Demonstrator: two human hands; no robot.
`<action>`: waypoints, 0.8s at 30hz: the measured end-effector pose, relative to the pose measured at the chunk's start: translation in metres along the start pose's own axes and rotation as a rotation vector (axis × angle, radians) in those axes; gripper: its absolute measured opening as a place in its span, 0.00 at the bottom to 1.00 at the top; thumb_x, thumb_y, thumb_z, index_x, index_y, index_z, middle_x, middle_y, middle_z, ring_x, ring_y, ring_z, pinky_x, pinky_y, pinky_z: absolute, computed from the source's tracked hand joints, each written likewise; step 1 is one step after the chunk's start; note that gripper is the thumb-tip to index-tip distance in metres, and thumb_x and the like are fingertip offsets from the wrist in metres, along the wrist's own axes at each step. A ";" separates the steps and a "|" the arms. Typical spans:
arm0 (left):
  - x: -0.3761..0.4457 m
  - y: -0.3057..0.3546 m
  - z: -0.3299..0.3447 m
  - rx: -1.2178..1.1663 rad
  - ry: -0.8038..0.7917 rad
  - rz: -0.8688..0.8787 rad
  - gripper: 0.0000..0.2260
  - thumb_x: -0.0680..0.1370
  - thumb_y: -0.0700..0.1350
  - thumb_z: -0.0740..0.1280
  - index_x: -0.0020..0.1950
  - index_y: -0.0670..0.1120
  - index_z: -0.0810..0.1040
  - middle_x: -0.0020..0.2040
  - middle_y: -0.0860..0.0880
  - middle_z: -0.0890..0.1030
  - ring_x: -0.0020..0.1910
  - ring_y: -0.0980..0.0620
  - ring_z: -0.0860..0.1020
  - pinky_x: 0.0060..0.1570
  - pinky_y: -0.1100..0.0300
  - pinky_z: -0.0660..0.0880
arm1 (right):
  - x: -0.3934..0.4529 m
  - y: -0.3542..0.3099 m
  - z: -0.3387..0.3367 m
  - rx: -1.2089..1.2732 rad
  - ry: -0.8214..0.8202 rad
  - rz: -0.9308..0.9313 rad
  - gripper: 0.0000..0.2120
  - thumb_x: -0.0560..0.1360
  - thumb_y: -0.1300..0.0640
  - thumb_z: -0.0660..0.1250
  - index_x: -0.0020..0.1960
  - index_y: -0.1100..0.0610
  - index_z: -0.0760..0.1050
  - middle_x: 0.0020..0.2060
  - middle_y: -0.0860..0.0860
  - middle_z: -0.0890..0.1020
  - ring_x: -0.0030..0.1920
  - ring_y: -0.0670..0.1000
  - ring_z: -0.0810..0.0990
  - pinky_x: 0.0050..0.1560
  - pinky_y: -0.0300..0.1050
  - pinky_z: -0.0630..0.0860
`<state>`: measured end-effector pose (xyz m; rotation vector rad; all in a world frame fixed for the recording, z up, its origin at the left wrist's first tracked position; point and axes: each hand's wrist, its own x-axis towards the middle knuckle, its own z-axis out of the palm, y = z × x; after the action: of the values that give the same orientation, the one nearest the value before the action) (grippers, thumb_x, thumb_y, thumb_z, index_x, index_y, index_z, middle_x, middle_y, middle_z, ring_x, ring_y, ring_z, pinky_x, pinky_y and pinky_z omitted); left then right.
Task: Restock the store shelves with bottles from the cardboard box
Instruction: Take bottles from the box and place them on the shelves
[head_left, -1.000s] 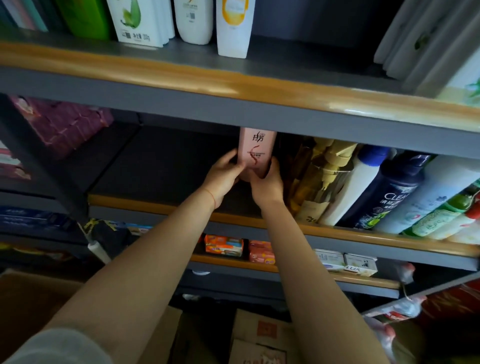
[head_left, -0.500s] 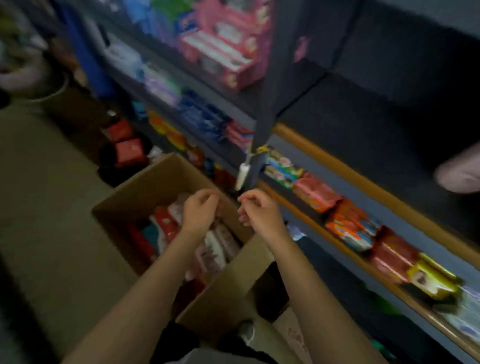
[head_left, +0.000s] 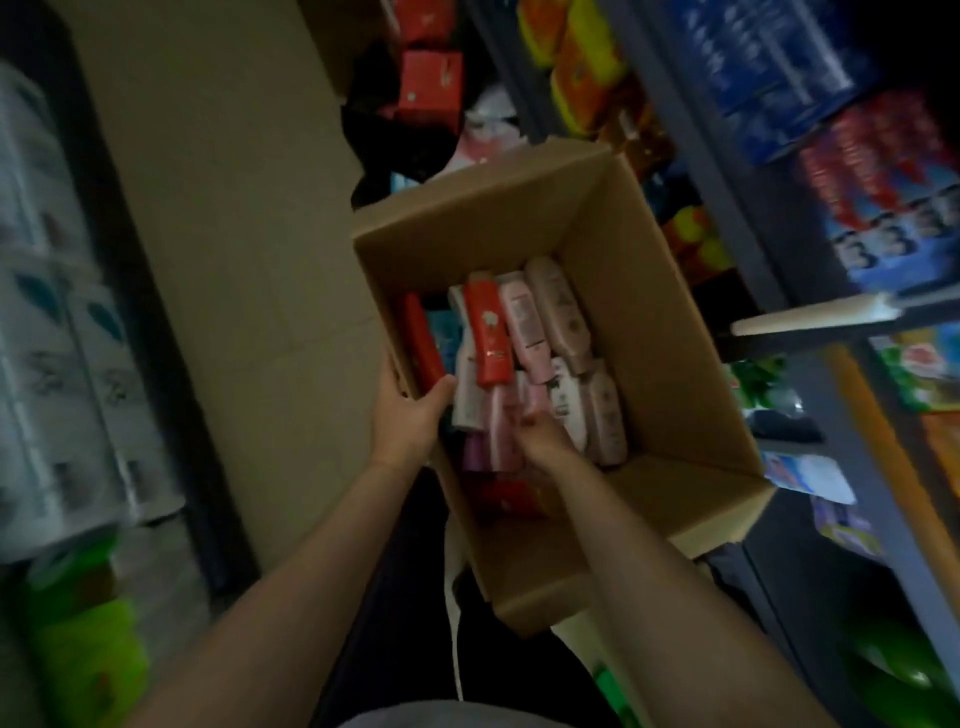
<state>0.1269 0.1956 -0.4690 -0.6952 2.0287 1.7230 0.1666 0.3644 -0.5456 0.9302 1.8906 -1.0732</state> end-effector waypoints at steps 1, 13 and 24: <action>0.001 -0.003 0.000 -0.021 -0.005 0.009 0.29 0.76 0.39 0.74 0.75 0.43 0.67 0.65 0.46 0.79 0.63 0.50 0.79 0.63 0.56 0.77 | 0.013 0.002 0.008 0.000 -0.008 0.031 0.16 0.79 0.50 0.62 0.61 0.59 0.77 0.56 0.57 0.82 0.53 0.57 0.81 0.47 0.44 0.74; 0.003 -0.011 -0.008 -0.064 -0.031 0.034 0.30 0.76 0.40 0.74 0.75 0.47 0.67 0.63 0.51 0.80 0.58 0.59 0.81 0.54 0.63 0.80 | 0.064 0.012 0.049 0.430 -0.019 0.163 0.33 0.66 0.50 0.79 0.67 0.55 0.73 0.59 0.52 0.81 0.56 0.55 0.81 0.59 0.55 0.78; 0.007 -0.011 -0.004 0.035 -0.027 0.069 0.31 0.76 0.41 0.74 0.77 0.49 0.65 0.63 0.52 0.80 0.59 0.58 0.80 0.61 0.59 0.78 | 0.022 0.008 0.046 0.666 -0.306 0.226 0.26 0.67 0.58 0.74 0.64 0.62 0.75 0.50 0.60 0.83 0.53 0.62 0.83 0.57 0.61 0.79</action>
<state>0.1274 0.1899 -0.4811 -0.5938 2.0818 1.7208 0.1751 0.3309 -0.5837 1.2191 1.1519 -1.6328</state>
